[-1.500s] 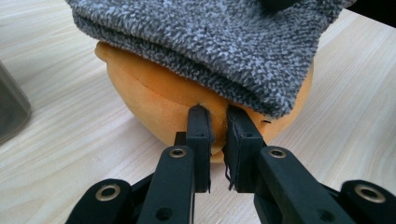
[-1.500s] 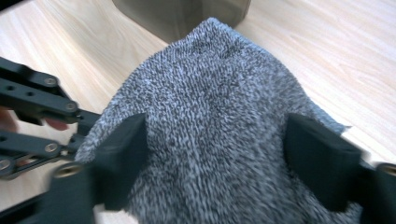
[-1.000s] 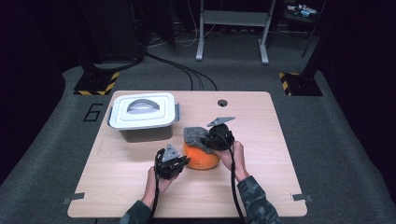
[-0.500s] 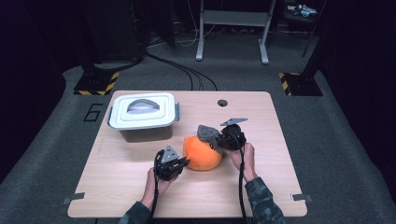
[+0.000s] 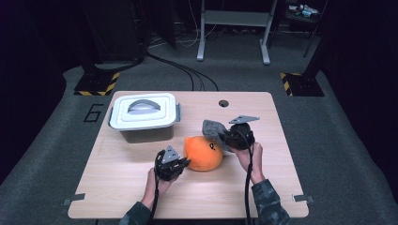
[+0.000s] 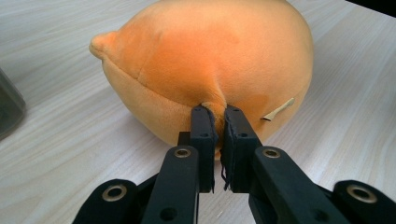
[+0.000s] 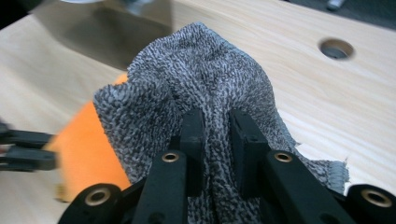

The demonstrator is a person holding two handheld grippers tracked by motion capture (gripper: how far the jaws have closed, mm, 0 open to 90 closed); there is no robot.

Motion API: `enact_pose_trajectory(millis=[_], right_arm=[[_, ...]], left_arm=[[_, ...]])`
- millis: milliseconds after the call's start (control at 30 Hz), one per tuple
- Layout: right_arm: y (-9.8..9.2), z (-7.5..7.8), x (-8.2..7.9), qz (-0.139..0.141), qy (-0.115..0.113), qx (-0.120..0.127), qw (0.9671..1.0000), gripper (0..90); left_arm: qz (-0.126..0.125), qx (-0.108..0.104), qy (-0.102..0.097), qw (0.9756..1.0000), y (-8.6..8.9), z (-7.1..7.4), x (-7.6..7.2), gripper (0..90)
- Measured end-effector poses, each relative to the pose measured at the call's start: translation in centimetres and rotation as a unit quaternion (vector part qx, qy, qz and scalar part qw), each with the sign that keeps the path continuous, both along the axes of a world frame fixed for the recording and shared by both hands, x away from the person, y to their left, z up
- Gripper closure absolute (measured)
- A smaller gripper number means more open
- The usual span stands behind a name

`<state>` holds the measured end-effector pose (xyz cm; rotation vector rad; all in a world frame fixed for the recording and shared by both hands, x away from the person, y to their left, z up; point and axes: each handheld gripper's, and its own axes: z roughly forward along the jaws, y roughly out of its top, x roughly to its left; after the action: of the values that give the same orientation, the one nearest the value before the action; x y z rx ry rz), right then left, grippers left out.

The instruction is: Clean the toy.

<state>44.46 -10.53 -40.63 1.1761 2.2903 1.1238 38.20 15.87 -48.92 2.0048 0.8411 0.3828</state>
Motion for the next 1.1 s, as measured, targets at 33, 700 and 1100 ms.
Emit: enact_pose_trajectory(millis=[33, 700, 1100], right_arm=[[0.6, 0.1, -0.1, 0.008, 0.002, -0.003, 1.0, 76.4], [1.0, -2.7, 0.9, 0.007, 0.022, -0.029, 0.9993, 76.8], [-2.1, -3.9, 0.8, -0.044, 0.031, -0.038, 0.9978, 77.0]], left_arm=[[0.0, 0.0, 0.0, 1.0, 0.0, 0.0, 0.0, 83.8], [-0.001, -0.005, -0.003, 1.0, -0.2, 0.0, -0.1, 83.7], [-0.002, -0.001, -0.003, 1.0, -0.2, 0.2, -0.1, 83.5]])
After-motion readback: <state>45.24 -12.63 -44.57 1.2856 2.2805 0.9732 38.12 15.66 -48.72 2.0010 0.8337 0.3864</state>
